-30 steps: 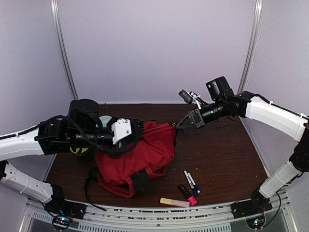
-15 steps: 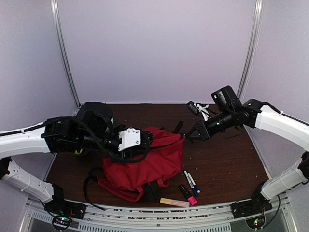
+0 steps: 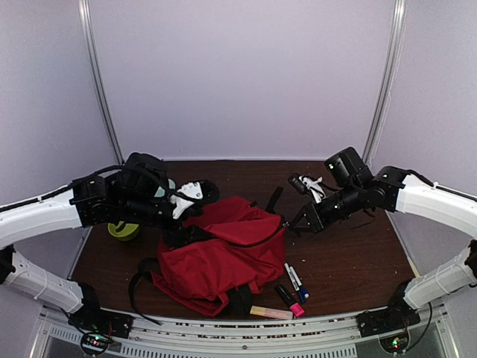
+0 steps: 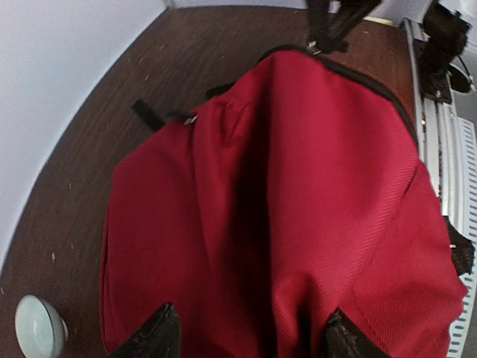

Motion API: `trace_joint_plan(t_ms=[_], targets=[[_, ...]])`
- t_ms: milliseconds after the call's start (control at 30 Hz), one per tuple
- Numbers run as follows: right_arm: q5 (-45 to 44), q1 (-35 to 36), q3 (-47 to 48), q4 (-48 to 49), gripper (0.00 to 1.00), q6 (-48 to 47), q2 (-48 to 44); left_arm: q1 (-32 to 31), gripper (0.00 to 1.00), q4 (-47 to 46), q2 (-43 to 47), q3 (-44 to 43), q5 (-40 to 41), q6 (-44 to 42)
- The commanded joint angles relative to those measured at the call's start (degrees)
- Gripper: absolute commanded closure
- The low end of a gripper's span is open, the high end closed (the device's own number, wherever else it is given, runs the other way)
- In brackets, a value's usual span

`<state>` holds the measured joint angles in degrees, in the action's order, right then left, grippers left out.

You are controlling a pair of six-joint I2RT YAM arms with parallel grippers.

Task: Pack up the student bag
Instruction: Pick up the largest pocket of the bag from the student bag.

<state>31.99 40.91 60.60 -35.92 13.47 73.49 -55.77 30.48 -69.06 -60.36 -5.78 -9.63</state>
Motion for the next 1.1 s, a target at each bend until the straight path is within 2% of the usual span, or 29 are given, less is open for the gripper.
trace_joint_plan(t_ms=[0, 167, 467, 600, 733, 867, 1067], targets=[[-1.7, 0.1, -0.8, 1.4, 1.00, -0.6, 1.0, 4.0, 0.32, 0.5, 2.7, 5.5, -1.1, 15.5], [-1.3, 0.1, -0.6, 0.6, 1.00, -1.9, 1.9, 4.7, 0.21, -5.2, 6.1, 12.6, -9.1, 22.4], [-0.8, 0.0, 0.3, -2.1, 1.00, -4.7, 1.7, 8.4, 0.23, -2.2, 11.0, 20.8, 4.0, 35.8], [-0.4, 0.2, 0.1, -2.8, 1.00, -5.5, 0.8, 8.7, 0.24, -3.7, 10.9, 24.1, 8.0, 40.5], [-0.6, 0.4, -0.3, -3.5, 1.00, -5.8, 0.5, 8.7, 0.23, -7.4, 5.2, 25.5, 9.2, 42.1], [-0.5, 0.6, -1.4, -3.3, 1.00, -5.8, -0.4, 9.0, 0.23, -17.7, -1.9, 26.0, 9.8, 40.2], [0.0, 1.8, -2.3, -3.1, 1.00, -5.7, -0.5, 12.3, 0.23, -27.9, -18.1, 15.1, 7.5, 31.3]])
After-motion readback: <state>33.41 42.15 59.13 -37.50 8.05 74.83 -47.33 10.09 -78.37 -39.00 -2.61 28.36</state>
